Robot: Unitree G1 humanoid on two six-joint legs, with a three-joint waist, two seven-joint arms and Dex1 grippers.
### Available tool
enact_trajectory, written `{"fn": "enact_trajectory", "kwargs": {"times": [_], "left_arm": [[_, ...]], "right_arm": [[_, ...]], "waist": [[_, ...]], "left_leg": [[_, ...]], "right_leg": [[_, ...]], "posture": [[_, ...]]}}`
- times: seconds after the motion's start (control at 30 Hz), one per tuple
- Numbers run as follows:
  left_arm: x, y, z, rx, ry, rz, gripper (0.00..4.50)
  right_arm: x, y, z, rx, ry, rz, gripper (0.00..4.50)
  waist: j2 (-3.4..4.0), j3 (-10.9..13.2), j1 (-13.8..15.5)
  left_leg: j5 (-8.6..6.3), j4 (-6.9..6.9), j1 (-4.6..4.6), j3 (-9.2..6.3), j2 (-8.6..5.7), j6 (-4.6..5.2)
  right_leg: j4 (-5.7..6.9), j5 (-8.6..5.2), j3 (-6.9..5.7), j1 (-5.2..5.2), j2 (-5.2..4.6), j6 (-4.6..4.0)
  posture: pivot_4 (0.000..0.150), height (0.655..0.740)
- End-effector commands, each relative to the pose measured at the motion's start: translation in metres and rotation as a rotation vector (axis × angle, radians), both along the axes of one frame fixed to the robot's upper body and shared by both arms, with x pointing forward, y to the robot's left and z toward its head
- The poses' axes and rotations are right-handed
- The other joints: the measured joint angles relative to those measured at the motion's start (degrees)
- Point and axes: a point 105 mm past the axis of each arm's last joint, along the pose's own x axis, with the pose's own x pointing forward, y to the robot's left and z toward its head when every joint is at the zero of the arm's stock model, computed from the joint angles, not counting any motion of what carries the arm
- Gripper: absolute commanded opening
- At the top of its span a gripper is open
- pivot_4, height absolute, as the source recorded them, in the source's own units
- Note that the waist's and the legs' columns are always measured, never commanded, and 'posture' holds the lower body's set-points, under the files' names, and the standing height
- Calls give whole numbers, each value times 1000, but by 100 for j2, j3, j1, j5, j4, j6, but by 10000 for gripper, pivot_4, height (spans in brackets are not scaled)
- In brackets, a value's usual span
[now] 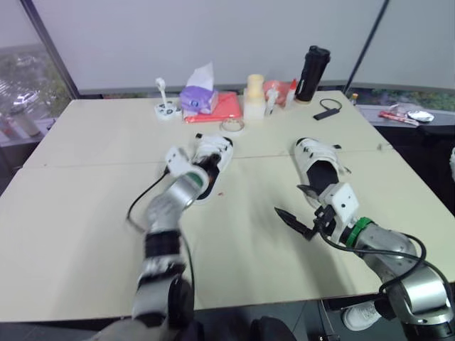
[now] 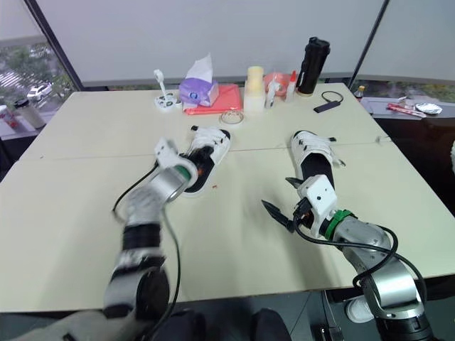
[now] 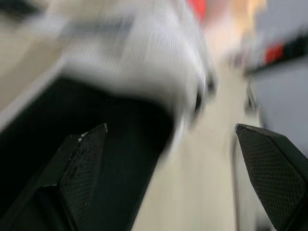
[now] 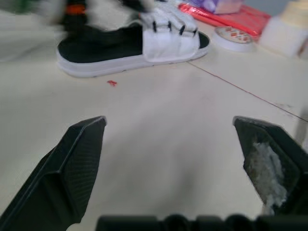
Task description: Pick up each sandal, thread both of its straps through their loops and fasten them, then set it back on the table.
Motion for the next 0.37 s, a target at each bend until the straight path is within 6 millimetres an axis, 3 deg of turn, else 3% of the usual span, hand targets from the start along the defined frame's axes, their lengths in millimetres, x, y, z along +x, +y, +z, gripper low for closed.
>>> {"fn": "enact_trajectory", "kwargs": {"times": [0.03, 0.2, 0.3, 0.37], "left_arm": [[-36, 16, 12, 208, -45, -139, 44693], [-82, 17, 28, 483, -267, -427, 44693], [-109, 15, 24, 502, -343, -615, 44693], [-114, 21, 18, 537, -376, -640, 44693]], "right_arm": [[0, -2, 13, 61, -38, 9, 45000], [-2, -6, 11, 121, 8, 27, 45000], [-8, -9, 5, 140, 78, 66, 45000], [-11, -12, 0, 137, 115, 85, 45000]], "waist": [[-1, 1, 2], [-5, 3, 52], [0, 0, 123], [0, 0, 125]], "left_leg": [[1, 1, 2, -1, -1, -2], [0, 7, 28, -1, -12, 0], [-1, 6, 32, 7, -17, -1], [-1, 5, 33, 9, -16, 0]], "right_leg": [[6, 0, 0, 0, 0, 0], [26, -2, 8, 21, -5, -4], [22, -3, 24, 22, -7, -5], [20, -9, 28, 21, -7, -16]], "posture": [[1500, 7400], [1500, 7400], [1500, 7400], [1500, 7400]]}}
